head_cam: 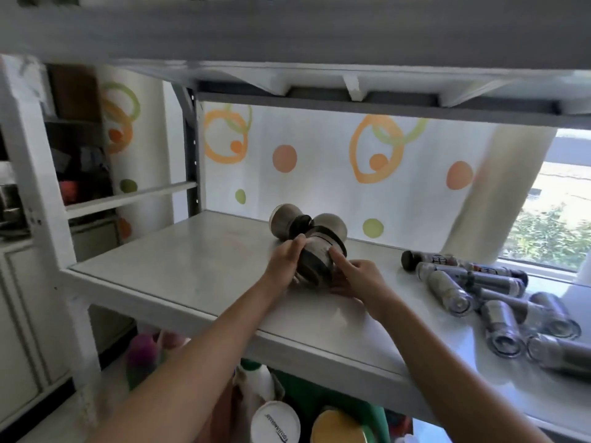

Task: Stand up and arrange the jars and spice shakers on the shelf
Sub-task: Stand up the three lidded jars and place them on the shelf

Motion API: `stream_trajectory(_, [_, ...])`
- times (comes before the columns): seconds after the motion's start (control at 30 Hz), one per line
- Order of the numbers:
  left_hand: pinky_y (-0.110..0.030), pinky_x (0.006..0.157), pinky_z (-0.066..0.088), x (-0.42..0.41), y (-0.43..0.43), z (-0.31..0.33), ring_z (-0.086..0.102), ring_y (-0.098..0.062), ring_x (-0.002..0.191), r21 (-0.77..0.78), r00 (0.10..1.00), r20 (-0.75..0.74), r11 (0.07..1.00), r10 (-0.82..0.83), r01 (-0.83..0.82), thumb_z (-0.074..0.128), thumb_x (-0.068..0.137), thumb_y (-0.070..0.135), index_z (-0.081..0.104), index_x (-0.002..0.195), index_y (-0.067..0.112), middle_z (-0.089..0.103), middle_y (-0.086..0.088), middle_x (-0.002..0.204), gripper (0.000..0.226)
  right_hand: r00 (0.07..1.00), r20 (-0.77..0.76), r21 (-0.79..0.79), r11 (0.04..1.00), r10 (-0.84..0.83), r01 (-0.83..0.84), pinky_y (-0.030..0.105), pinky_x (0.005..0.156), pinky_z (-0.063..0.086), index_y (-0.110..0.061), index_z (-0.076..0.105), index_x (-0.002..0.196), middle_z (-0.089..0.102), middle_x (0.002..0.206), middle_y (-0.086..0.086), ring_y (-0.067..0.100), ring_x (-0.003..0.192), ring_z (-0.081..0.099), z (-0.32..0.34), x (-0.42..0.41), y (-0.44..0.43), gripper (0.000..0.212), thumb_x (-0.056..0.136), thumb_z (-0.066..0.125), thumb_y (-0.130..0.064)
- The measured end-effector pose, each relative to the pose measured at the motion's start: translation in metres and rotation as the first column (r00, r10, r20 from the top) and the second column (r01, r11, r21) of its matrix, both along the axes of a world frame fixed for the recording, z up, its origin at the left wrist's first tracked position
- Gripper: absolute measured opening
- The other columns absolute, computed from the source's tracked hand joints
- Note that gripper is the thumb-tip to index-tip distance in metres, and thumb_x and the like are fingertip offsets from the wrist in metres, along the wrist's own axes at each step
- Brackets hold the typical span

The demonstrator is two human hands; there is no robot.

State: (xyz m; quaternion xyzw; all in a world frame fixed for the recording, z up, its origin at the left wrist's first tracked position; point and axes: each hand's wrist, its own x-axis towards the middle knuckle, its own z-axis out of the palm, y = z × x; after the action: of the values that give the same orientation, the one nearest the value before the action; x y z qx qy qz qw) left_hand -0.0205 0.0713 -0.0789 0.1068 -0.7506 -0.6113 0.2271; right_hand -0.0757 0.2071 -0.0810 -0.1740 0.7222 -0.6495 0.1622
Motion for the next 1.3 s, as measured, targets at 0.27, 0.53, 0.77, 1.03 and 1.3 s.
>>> stream_trajectory(0.27, [-0.046, 0.088, 0.050, 0.005, -0.001, -0.005, 0.062, -0.031, 0.095, 0.015, 0.998, -0.024, 0.998, 0.058, -0.058, 0.036, 0.075, 0.056, 0.058, 0.091, 0.011, 0.064, -0.021, 0.103, 0.053, 0.992, -0.127, 0.032, 0.999, 0.008, -0.004, 0.039, 0.081, 0.057, 0.010, 0.066, 0.091, 0.065, 0.077, 0.017, 0.025, 0.071, 0.063, -0.004, -0.008, -0.005, 0.055, 0.084, 0.061, -0.044])
stream_trajectory(0.53, [-0.042, 0.077, 0.051, 0.003, -0.004, -0.008, 0.058, -0.032, 0.093, 0.043, 0.996, -0.035, 0.996, 0.086, -0.085, 0.033, 0.091, 0.030, 0.055, 0.092, 0.007, 0.059, -0.023, 0.100, 0.033, 0.977, -0.213, -0.003, 1.000, -0.021, 0.021, 0.034, 0.082, 0.058, -0.010, 0.064, 0.079, 0.070, 0.083, 0.009, 0.021, 0.076, 0.067, -0.005, -0.008, -0.003, 0.025, 0.077, 0.072, -0.034])
stream_trajectory(0.77, [-0.057, 0.088, 0.046, -0.007, -0.014, -0.018, 0.060, -0.040, 0.098, 0.030, 0.980, -0.019, 0.980, 0.196, -0.195, 0.029, 0.072, 0.041, 0.061, 0.088, -0.002, 0.065, -0.024, 0.099, 0.056, 0.923, -0.384, 0.127, 0.992, 0.028, 0.023, 0.028, 0.081, 0.055, -0.014, 0.060, 0.099, 0.068, 0.095, 0.001, 0.014, 0.089, 0.067, -0.011, -0.004, 0.002, 0.052, 0.058, 0.087, -0.032])
stream_trajectory(1.03, [-0.045, 0.075, 0.046, -0.006, -0.014, -0.013, 0.058, -0.034, 0.086, 0.071, 0.980, -0.024, 0.978, 0.200, -0.197, 0.031, 0.075, 0.039, 0.061, 0.086, -0.002, 0.064, -0.027, 0.095, 0.052, 0.912, -0.409, 0.101, 0.995, 0.036, 0.006, 0.030, 0.085, 0.055, -0.014, 0.057, 0.102, 0.067, 0.104, 0.002, 0.016, 0.096, 0.065, -0.015, -0.002, 0.005, 0.052, 0.062, 0.085, -0.029])
stream_trajectory(1.3, [-0.032, 0.086, 0.044, -0.018, -0.030, -0.015, 0.060, -0.014, 0.095, 0.229, 0.995, -0.075, 0.972, 0.070, -0.051, 0.027, 0.098, 0.049, 0.068, 0.096, 0.012, 0.068, -0.004, 0.099, 0.055, 0.956, -0.268, -0.015, 0.992, 0.118, -0.127, 0.033, 0.083, 0.050, -0.013, 0.059, 0.106, 0.065, 0.100, 0.003, 0.020, 0.094, 0.062, -0.009, -0.015, 0.008, 0.032, 0.089, 0.055, -0.040])
